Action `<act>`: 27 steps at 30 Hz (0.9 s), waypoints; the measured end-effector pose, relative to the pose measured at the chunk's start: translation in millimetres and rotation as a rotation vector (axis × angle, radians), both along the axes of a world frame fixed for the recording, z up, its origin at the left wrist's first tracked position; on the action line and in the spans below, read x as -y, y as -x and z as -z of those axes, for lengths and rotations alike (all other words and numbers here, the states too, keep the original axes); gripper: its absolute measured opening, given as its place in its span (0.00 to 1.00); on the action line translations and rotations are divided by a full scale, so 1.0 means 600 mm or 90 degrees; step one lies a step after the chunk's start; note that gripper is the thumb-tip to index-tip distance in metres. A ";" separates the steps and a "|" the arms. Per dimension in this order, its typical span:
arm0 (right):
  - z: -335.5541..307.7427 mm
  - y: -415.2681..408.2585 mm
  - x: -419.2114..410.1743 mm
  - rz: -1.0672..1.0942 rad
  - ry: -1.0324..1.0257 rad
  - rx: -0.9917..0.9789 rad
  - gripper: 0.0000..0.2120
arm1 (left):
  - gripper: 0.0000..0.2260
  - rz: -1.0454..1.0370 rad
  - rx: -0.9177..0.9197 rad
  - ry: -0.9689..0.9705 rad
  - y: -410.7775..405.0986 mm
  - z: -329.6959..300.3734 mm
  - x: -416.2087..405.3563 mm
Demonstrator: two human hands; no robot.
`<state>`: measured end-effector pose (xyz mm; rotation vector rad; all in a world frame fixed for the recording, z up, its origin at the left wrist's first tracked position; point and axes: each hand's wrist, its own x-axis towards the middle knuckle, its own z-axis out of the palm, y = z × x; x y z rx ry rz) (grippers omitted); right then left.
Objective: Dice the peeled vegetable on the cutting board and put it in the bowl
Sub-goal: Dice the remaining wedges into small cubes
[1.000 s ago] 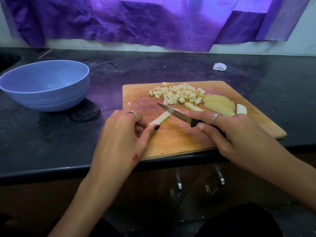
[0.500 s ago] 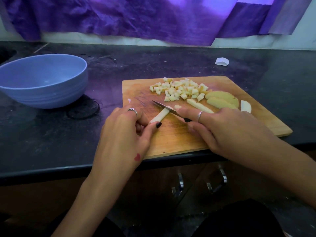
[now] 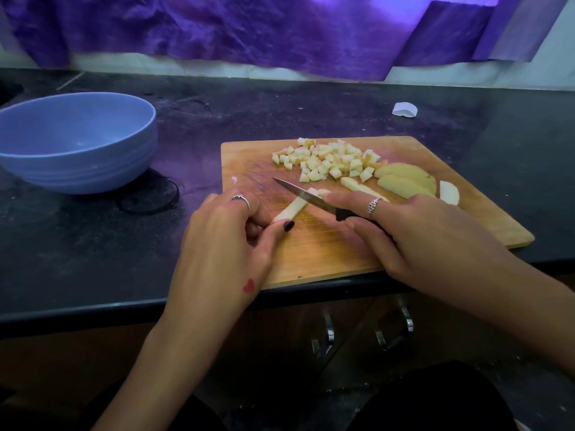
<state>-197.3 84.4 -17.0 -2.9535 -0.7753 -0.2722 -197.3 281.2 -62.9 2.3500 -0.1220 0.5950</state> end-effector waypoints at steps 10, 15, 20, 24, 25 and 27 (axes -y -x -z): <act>-0.005 -0.008 0.011 -0.014 0.050 -0.022 0.20 | 0.11 -0.009 -0.010 0.011 -0.001 0.000 0.001; -0.002 0.009 0.040 0.004 -0.005 -0.016 0.19 | 0.10 -0.007 -0.006 0.016 0.000 0.000 0.002; -0.002 0.015 0.016 0.021 -0.059 -0.015 0.20 | 0.10 0.002 0.001 0.012 0.000 0.000 0.001; 0.002 0.011 0.005 0.022 -0.020 -0.034 0.22 | 0.11 0.006 0.012 0.006 -0.001 0.003 -0.001; 0.005 0.010 0.003 0.021 -0.014 -0.031 0.22 | 0.11 0.007 0.019 0.004 -0.001 0.003 -0.001; 0.007 0.007 -0.005 0.020 -0.003 -0.007 0.22 | 0.11 0.012 0.026 -0.005 -0.001 0.003 -0.001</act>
